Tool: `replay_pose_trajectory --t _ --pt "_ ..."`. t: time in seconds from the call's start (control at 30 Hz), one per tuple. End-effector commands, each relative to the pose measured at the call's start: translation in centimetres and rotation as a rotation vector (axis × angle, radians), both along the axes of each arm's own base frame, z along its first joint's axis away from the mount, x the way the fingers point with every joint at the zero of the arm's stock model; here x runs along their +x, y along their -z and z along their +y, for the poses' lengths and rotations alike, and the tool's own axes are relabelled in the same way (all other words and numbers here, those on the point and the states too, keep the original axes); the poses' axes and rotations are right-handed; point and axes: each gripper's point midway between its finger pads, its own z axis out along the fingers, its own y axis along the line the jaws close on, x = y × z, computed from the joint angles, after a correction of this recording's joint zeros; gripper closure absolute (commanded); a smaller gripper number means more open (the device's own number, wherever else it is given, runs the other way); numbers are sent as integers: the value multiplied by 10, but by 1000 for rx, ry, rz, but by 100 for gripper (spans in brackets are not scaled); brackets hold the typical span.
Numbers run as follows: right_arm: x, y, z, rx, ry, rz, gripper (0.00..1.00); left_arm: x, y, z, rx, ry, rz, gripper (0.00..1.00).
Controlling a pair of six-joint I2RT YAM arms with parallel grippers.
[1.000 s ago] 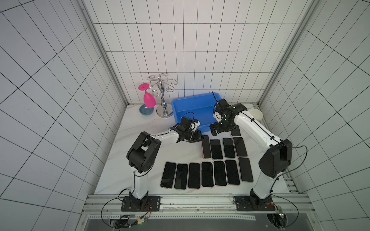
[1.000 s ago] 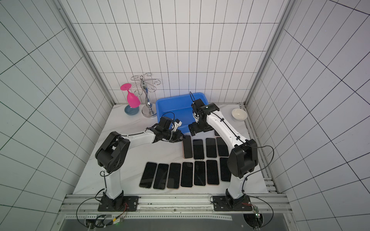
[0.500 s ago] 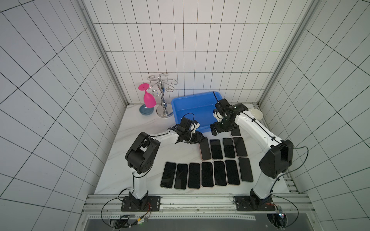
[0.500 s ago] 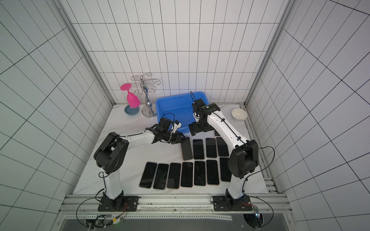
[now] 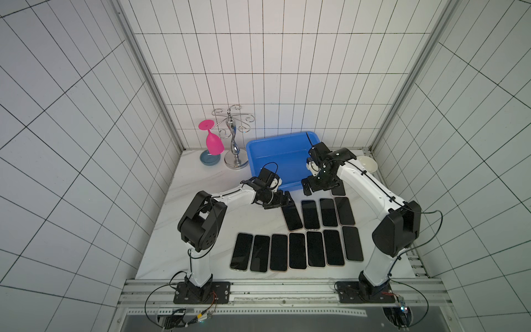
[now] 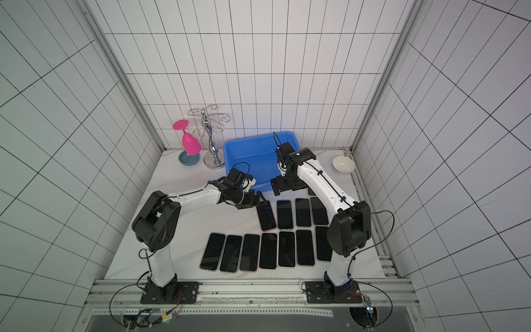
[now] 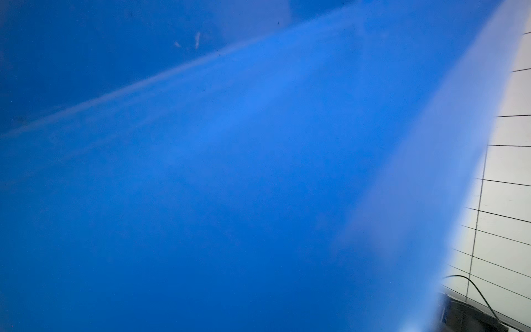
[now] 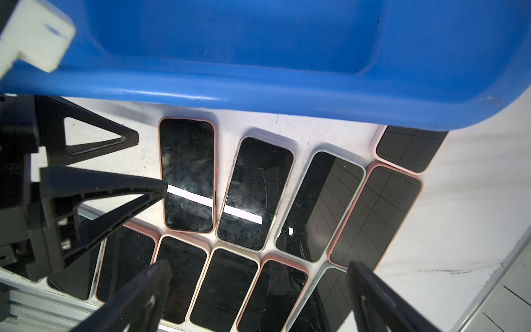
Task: Take the phone out of the storage box
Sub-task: Place the phone at the center of the board.
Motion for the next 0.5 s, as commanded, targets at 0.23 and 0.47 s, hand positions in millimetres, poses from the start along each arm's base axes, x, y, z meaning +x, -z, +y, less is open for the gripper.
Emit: replay_pose_trajectory --t 0.23,0.47 --pt "-12 -27 0 39 10 -39 1 -28 -31 50 98 -138 65 11" --pt "-10 -36 8 90 13 -47 1 -63 -59 81 122 -194 52 31"
